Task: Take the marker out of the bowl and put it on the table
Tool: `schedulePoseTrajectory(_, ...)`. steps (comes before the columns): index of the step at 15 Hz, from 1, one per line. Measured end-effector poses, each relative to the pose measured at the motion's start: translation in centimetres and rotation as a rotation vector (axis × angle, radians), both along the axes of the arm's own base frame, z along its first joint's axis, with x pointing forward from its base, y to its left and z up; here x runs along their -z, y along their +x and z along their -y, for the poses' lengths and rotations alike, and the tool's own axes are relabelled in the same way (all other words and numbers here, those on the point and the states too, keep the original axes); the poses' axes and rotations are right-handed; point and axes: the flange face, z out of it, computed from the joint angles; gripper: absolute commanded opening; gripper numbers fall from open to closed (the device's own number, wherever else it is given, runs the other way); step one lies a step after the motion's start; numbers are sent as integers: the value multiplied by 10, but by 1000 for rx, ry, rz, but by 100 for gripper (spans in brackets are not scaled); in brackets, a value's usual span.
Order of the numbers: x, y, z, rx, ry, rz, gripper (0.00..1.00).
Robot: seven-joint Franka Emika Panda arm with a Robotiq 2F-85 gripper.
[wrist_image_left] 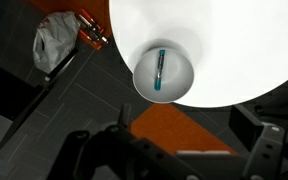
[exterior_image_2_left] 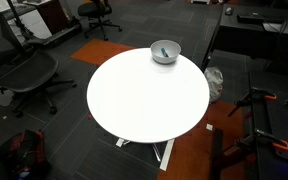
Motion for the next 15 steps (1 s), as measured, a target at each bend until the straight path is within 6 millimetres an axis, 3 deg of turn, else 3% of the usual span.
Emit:
schedulePoseTrajectory(4,20,5,14,22,7,-32,100)
schedulePoseTrajectory(15,98,35,52,58,20,-12,100)
